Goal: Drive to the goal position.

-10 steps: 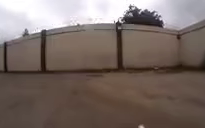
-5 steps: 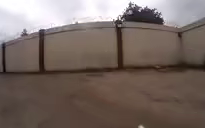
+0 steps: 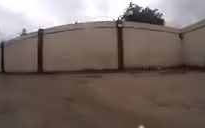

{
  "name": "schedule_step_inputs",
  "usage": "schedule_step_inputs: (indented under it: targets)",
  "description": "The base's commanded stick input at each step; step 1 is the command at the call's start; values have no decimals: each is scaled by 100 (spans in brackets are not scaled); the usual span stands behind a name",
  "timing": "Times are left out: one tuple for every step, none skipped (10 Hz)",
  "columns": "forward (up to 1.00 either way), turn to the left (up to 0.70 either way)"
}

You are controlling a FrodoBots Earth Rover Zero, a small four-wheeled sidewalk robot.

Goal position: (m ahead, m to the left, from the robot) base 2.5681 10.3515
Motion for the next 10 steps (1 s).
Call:
schedule_step_inputs:
  targets:
    - [30, 0]
    - [30, 0]
    - [30, 0]
    - [30, 0]
    - [30, 0]
    - [30, 10]
    - [30, 60]
    - [30, 60]
    - [30, 60]
    - [30, 60]
